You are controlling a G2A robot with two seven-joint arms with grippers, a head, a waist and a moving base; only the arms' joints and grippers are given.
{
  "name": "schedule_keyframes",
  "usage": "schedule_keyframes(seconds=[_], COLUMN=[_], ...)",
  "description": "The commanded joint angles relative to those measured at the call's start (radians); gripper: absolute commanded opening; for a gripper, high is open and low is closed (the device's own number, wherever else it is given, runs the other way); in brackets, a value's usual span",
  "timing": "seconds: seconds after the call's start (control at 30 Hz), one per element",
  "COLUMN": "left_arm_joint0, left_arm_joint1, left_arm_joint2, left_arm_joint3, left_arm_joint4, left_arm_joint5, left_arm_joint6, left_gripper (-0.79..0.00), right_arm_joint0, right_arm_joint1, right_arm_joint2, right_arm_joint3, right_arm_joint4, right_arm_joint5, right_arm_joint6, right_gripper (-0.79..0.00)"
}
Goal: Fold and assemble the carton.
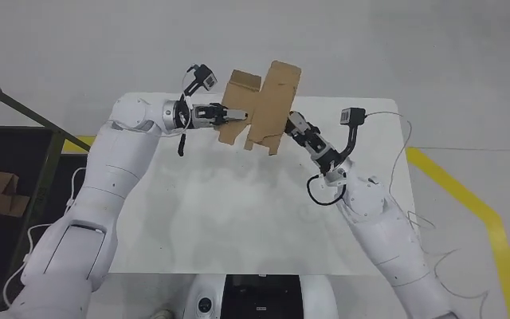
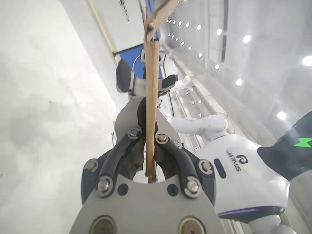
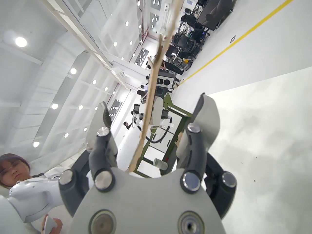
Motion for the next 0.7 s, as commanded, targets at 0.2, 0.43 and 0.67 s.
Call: schedule_keyframes(seconds=[0.2, 0.43, 0.67], left_arm_joint0=[-0.032, -0.054, -0.094], left_arm_joint1=[0.039, 0.092, 0.139], left_arm_joint2=[0.045, 0.152, 0.257], left_arm_joint3=[-0.043, -0.121, -0.146], left_arm_joint4=[0.132, 0.094, 0.035], left_arm_joint5=[0.06, 0.06, 0.06], left_arm_joint6=[-0.064, -0.064, -0.064], left_gripper=[-0.785, -0.785, -0.785], right_arm_joint0=[0.043, 0.094, 0.132], right_arm_joint1=[0.016, 0.023, 0.024], right_arm_joint2=[0.032, 0.042, 0.042], right_arm_joint3=[0.075, 0.131, 0.172], right_arm_joint4=[0.141, 0.189, 0.223], right_arm_joint5=[0.022, 0.054, 0.036], right_arm_joint6=[0.332, 0.494, 0.575], right_gripper=[0.0, 0.0, -0.508])
